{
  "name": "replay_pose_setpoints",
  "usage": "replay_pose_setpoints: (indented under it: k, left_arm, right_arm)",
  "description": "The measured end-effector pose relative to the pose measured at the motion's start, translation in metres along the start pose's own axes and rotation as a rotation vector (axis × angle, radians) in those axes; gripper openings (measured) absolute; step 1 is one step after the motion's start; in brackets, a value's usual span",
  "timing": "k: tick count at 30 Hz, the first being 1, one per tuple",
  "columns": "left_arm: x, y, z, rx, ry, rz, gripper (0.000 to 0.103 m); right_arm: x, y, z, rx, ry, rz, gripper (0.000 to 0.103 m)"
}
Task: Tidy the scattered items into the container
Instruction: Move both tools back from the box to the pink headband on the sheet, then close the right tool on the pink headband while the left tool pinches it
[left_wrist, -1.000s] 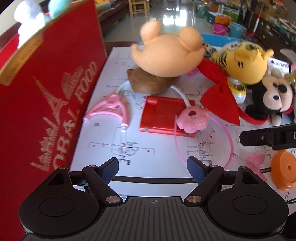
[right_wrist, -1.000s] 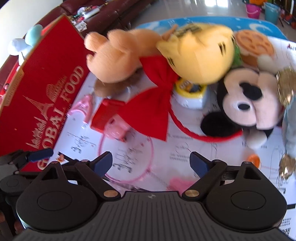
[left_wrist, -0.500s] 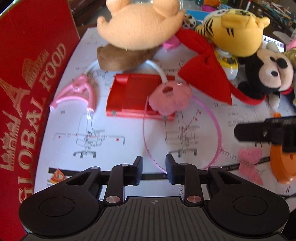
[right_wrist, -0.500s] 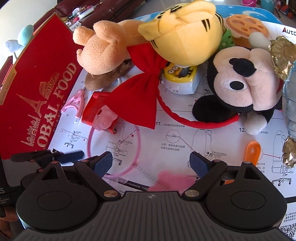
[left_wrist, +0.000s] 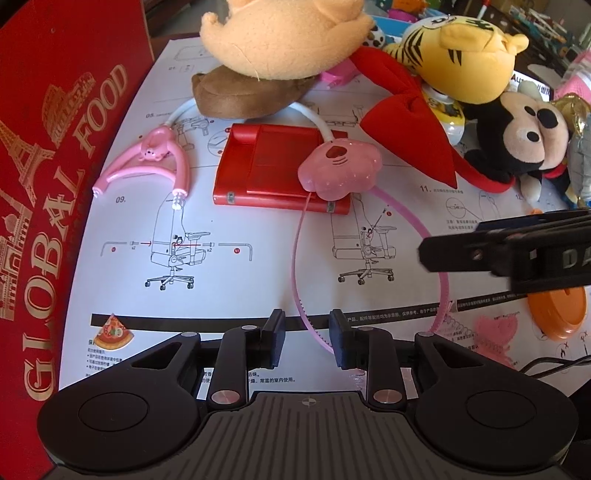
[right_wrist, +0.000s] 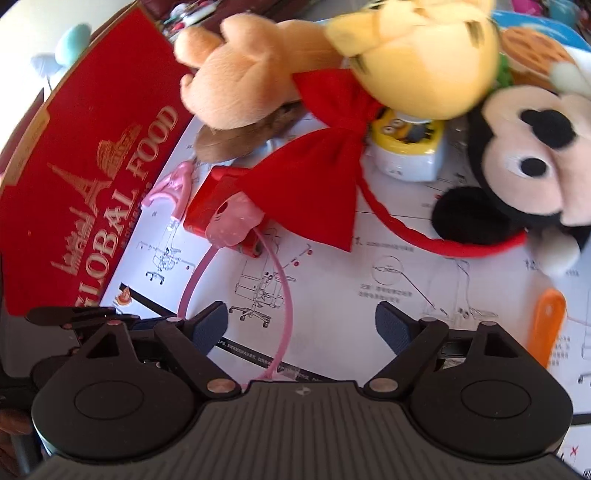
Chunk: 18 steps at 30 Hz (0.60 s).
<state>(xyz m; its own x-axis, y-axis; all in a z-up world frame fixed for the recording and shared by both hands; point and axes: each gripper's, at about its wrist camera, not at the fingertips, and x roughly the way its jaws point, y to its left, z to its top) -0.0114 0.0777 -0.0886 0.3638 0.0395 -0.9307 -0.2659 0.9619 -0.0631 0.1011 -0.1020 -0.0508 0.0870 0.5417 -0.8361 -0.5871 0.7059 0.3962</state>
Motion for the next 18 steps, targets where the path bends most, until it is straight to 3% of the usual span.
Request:
replay_pose_setpoints:
  k: [3,7,9,12,13,14,18]
  left_arm:
    - [0.001,-0.004,0.001,0.014,0.0,0.015,0.046]
    - [0.004,-0.009,0.004,0.022,0.0,0.033,0.055]
    - [0.004,-0.011,0.005,0.03,0.0,0.041,0.055]
    - [0.004,-0.011,0.005,0.04,-0.001,0.035,0.049]
    - [0.003,-0.011,0.004,0.043,0.001,0.022,0.039]
    - [0.002,-0.01,0.002,0.042,0.004,0.007,0.037]
    - [0.002,-0.008,-0.001,0.034,0.011,0.0,0.037]
  right_arm:
    - [0.006,0.004,-0.003,-0.009,0.017,-0.009,0.065]
    - [0.009,0.002,-0.011,0.007,0.026,-0.015,0.058]
    - [0.007,0.002,-0.013,0.003,0.03,-0.016,0.046]
    - [0.006,0.001,-0.016,0.013,0.039,-0.008,0.028]
    - [0.006,0.0,-0.018,0.016,0.038,-0.008,0.026]
    - [0.005,0.0,-0.02,0.018,0.037,-0.007,0.024]
    - [0.004,-0.001,-0.024,0.024,0.032,0.0,0.023]
